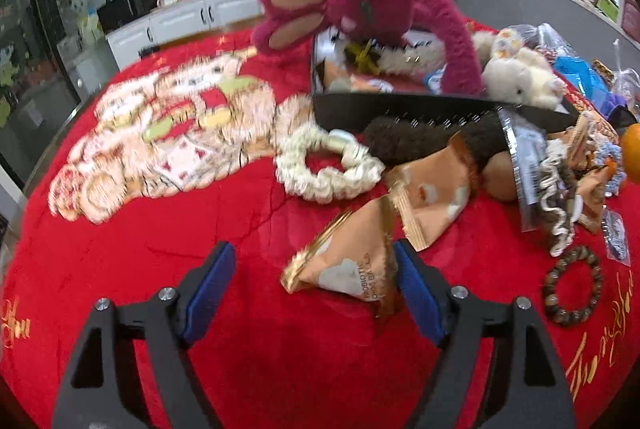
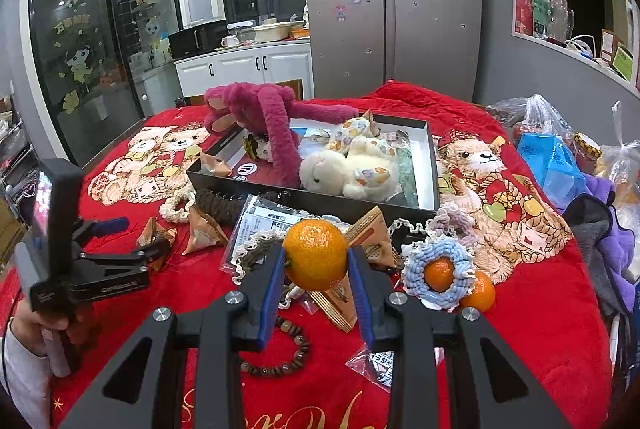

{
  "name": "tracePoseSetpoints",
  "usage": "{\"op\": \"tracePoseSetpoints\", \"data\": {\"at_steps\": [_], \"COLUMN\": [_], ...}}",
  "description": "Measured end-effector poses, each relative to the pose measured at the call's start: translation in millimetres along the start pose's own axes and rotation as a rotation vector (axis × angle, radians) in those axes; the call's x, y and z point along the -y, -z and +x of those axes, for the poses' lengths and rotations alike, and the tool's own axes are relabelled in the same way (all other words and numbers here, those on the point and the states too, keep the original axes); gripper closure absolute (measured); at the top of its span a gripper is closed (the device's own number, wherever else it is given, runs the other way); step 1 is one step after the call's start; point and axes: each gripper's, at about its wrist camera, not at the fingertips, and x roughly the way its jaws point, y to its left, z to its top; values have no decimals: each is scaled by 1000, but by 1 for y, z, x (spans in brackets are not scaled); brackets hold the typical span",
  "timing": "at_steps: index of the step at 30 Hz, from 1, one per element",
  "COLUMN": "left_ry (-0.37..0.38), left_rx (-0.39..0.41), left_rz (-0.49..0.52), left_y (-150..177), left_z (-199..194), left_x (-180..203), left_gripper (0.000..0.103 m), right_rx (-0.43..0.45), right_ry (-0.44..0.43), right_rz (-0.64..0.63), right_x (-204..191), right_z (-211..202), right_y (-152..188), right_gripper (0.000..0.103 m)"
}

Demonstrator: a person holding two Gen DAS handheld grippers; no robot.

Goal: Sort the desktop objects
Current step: 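Lift the beige snack and orange and carry both toward the box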

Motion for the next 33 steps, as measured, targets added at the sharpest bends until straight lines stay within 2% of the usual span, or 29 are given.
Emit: {"op": "tracePoseSetpoints", "data": {"at_steps": [1,3,7,11,20,33], "left_ry": [19,41,17,5,41,62], "left_rx": [-8,0,10,35,119,210], "left_rz": [-2,0,19,28,15,9], "left_y": [1,0,1,0,-12,-43], "left_z": [2,1,-2,-11,-53,-102], "left_x": [0,1,8,12,21,47], "left_gripper": [40,52,59,59,59,59], "right_rx": [-1,-2,-5,1,20,88], "right_ry": [-1,-4,-4,-8,-4,-14], "right_rz": [0,-2,-1,-10,-11,-8], "right_x": [0,-1,0,-4,-8,-21], "right_z": [1,1,2,1,-9,-32], "right_y": [0,0,0,0,-4,-24], "right_gripper": [71,71,71,71,71,71]}}
